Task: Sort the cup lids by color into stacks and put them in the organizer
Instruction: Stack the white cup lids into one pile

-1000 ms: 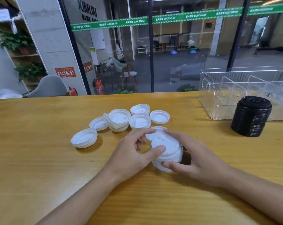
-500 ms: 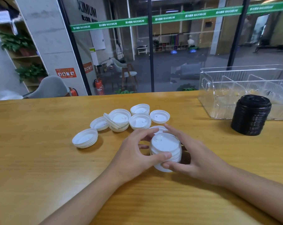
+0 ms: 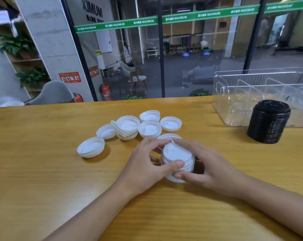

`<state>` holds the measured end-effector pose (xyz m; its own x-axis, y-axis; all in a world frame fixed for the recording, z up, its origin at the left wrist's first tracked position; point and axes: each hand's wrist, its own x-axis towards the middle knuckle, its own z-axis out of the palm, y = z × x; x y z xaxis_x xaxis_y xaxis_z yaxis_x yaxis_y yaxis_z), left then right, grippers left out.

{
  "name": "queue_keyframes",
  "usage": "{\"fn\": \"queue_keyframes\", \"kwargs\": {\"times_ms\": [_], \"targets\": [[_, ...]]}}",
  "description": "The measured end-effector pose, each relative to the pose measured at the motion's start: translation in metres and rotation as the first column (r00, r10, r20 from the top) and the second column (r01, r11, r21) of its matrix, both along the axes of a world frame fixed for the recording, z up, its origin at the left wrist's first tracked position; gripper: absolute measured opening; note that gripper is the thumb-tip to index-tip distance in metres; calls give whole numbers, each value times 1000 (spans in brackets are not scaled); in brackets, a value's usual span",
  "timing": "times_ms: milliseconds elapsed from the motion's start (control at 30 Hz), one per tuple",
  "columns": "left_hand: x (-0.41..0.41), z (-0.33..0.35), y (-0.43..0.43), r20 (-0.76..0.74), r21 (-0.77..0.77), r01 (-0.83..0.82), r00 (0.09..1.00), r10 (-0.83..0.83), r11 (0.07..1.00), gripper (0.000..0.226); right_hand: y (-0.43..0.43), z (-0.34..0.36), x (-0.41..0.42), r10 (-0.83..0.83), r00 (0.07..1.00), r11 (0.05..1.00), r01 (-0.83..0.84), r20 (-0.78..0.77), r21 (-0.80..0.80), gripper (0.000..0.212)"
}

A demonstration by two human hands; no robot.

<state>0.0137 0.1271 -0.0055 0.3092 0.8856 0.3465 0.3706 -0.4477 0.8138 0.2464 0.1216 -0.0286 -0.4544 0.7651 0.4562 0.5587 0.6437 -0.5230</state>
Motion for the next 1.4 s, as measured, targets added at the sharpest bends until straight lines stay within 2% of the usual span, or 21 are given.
{"fn": "queue_keyframes", "kwargs": {"times_ms": [200, 433, 633, 767, 1000, 1100, 1233, 1400], "targets": [[-1, 0, 1, 31, -47, 29, 999, -27, 998, 47, 1, 0, 0, 7, 1000, 1000, -7, 1, 14, 78], [0, -2, 2, 122, -102, 61, 991, -48, 993, 49, 0, 0, 0, 0, 1000, 1000, 0, 9, 8, 77], [-7, -1, 6, 87, -116, 103, 992, -93, 988, 47, -1, 0, 0, -15, 1000, 1000, 15, 20, -2, 80], [-17, 1, 13, 102, -159, 154, 985, -139, 975, 56, -1, 0, 0, -21, 999, 1000, 22, 29, -9, 81], [-17, -3, 14, 128, -140, 184, 978, -166, 973, 56, -1, -3, 0, -30, 999, 999, 32, 36, -35, 88], [-17, -6, 16, 121, -118, 177, 979, -163, 977, 48, -1, -2, 0, -35, 998, 999, 36, 51, -24, 87], [-15, -6, 19, 218, -132, 113, 972, -83, 985, 53, -1, -1, 0, -49, 998, 999, 49, 45, -12, 86], [-16, -6, 20, 150, -53, 109, 984, -99, 993, 44, -1, -2, -1, -44, 998, 999, 44, 38, -4, 87]]}}
